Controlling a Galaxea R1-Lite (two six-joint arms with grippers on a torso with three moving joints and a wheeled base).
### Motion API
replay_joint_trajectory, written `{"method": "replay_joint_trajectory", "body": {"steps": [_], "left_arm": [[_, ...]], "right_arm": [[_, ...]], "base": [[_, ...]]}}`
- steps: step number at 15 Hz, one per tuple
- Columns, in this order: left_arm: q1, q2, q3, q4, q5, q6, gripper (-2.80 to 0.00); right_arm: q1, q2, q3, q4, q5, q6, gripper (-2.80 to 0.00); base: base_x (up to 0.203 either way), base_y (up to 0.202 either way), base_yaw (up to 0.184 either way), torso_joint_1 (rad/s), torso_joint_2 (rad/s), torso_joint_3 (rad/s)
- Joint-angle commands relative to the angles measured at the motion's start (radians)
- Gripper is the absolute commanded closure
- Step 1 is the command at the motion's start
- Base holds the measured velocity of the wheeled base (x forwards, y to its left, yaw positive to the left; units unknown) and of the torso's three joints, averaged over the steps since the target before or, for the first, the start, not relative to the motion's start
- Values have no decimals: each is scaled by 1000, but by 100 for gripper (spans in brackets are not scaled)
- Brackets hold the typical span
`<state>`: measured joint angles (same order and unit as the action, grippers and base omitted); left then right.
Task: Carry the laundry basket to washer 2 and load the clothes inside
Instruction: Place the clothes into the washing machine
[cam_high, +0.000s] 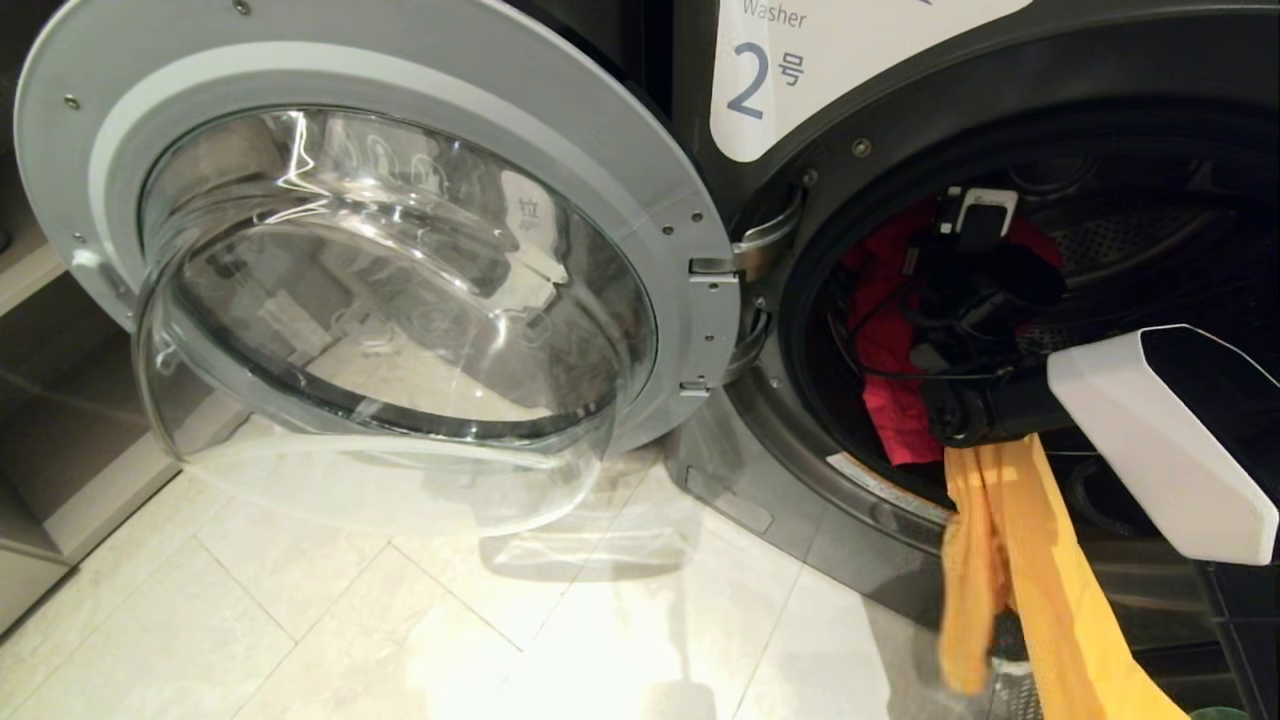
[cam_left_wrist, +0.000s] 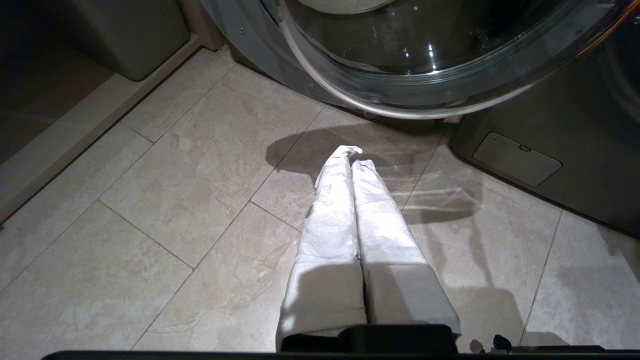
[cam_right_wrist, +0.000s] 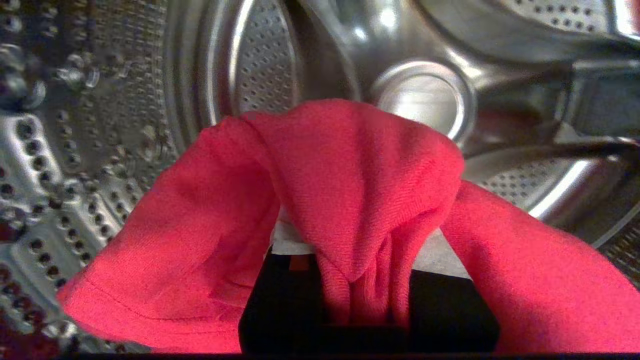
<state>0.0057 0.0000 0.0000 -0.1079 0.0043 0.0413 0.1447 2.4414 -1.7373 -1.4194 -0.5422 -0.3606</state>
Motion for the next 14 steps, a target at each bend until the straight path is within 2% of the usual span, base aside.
{"method": "replay_joint_trajectory", "body": {"steps": [1, 5, 10, 14], "left_arm": [[0, 0, 40, -1, 0, 0, 0], [0, 0, 40, -1, 0, 0, 0], [0, 0, 40, -1, 0, 0, 0], [0, 0, 40, -1, 0, 0, 0]], "right_arm": [[1, 15, -41, 1, 0, -8, 0], [1, 45, -156, 23, -6, -67, 0], [-29, 60, -7, 55, -15, -28, 0], [-60, 61, -15, 60, -13, -29, 0]], "base": [[0, 0, 0, 0, 0, 0], [0, 0, 0, 0, 0, 0], [0, 0, 0, 0, 0, 0], [0, 0, 0, 0, 0, 0]]}}
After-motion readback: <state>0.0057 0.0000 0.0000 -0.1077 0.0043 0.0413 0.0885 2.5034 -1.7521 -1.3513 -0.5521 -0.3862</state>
